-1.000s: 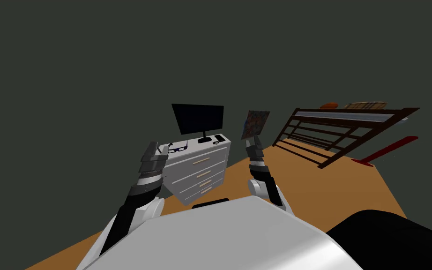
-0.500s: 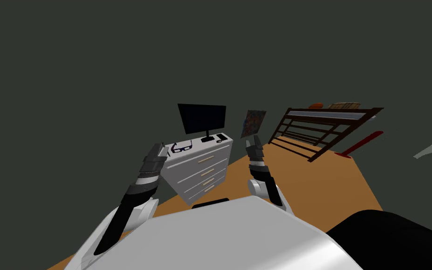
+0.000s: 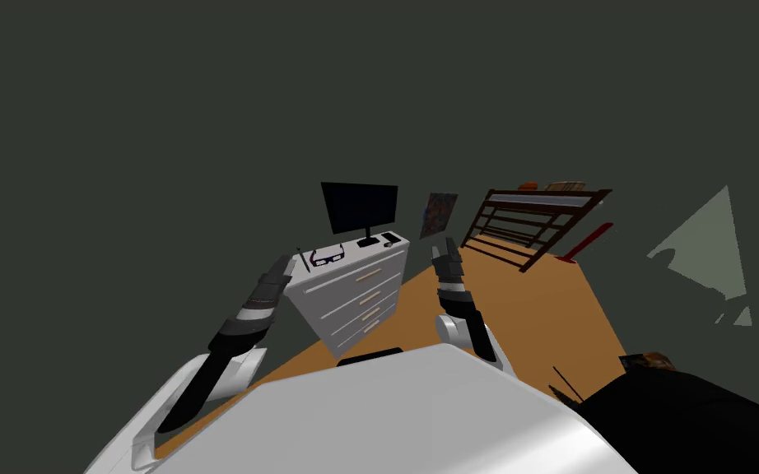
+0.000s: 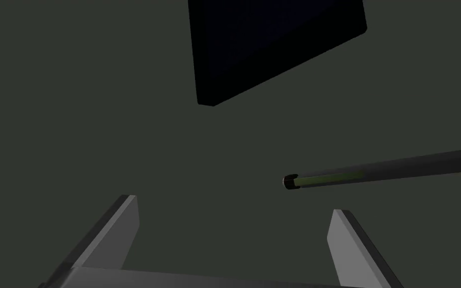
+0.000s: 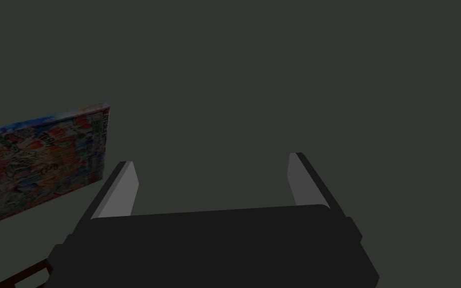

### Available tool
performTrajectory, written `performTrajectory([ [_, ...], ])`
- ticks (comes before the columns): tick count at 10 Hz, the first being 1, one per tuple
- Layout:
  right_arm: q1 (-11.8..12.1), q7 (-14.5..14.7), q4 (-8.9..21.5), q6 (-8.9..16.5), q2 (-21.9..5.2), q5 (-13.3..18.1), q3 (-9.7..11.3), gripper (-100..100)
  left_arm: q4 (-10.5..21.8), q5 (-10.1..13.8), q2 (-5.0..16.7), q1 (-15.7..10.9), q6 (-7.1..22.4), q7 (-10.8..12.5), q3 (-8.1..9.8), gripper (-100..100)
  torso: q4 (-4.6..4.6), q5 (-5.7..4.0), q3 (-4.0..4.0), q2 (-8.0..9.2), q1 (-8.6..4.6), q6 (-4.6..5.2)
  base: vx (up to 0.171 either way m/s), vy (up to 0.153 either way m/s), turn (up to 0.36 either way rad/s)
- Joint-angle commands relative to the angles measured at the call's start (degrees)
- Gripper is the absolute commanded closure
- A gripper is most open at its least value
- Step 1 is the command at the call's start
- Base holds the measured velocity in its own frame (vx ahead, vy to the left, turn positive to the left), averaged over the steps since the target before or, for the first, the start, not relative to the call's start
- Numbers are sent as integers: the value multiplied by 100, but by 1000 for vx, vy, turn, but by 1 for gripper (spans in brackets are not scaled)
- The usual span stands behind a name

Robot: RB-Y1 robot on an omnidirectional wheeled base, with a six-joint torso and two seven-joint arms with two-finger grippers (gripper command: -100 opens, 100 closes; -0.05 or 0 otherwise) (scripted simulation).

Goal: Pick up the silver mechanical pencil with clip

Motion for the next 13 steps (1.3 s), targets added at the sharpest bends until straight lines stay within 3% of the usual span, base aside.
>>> performTrajectory([
  [1, 0, 0, 0, 0, 0, 0, 0, 0, 233, -147, 278, -99, -46, -5, 70, -100, 0, 0, 0, 0, 0, 0, -80, 147, -139],
  [6, 0, 0, 0, 0, 0, 0, 0, 0, 980, -582, 1151, -512, -20, -89, 172, -100, 1, -2, 2, 3, -13, 0, -86, 109, -176],
  [7, 0, 0, 0, 0, 1, 0, 1, 0, 980, -582, 1203, -512, -20, -89, 172, -100, 1, -5, 1, 2, -27, 0, -61, 35, -51],
  [11, 0, 0, 0, 0, 1, 0, 1, 0, 1541, -886, 1931, -877, 115, -227, 131, -100, -2, -9, -5, -9, -43, 0, -68, 31, -154],
  [12, 0, 0, 0, 0, 1, 0, 1, 0, 1541, -886, 1976, -877, 115, -227, 131, -100, -1, -10, -3, -6, -48, 1, -64, 12, -40],
  [13, 1, 0, 0, 0, 1, 0, 0, 0, 1669, -952, 2170, -968, 162, -269, 106, -100, -1, -11, -5, -10, -50, -4, -47, 0, -64],
])
